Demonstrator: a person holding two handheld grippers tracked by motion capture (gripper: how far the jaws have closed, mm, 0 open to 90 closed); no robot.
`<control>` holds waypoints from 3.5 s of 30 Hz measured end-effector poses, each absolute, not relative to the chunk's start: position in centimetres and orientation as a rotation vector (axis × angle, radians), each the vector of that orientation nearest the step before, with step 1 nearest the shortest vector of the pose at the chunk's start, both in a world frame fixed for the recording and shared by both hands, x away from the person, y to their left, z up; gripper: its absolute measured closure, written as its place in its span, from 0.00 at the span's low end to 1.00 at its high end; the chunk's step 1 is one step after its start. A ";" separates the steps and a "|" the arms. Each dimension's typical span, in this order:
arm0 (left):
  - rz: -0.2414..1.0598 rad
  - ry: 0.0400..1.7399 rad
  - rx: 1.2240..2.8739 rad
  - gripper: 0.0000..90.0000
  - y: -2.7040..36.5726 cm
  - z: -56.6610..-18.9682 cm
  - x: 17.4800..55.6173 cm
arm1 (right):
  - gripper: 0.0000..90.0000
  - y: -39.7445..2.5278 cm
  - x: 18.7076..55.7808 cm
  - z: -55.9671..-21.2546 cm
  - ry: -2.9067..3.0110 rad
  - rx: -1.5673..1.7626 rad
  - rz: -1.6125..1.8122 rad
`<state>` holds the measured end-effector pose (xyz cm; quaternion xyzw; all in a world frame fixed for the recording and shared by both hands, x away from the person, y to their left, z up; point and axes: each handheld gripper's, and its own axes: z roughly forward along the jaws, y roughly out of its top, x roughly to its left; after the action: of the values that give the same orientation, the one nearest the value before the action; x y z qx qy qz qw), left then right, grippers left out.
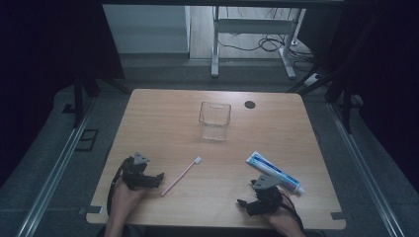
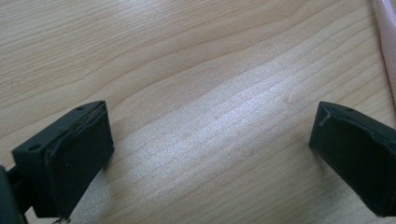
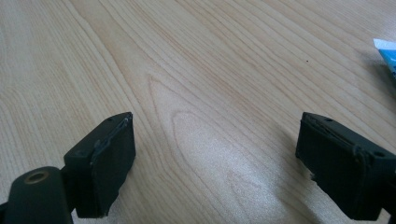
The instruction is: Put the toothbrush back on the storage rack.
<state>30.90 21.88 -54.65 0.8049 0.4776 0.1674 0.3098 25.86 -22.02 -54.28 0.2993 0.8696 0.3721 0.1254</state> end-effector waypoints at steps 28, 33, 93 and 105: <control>0.451 1.260 2.124 0.17 22.0 -54.2 30.7 | 0.13 -22.1 25.9 -54.3 2.538 0.866 1.087; 0.450 1.245 2.132 0.25 21.9 -54.0 30.6 | 0.13 -22.1 25.9 -54.3 2.538 0.866 1.087; 0.041 1.024 2.498 0.91 12.7 -49.6 32.8 | 0.13 -22.1 25.9 -54.3 2.538 0.868 1.087; 0.001 1.047 2.607 0.90 11.3 -49.2 34.1 | 0.13 -22.1 25.9 -54.3 2.538 0.868 1.087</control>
<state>34.13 11.34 -49.16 0.9152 0.3676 0.0002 0.1651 25.89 -22.11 -54.27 0.2976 0.8702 0.3727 0.1235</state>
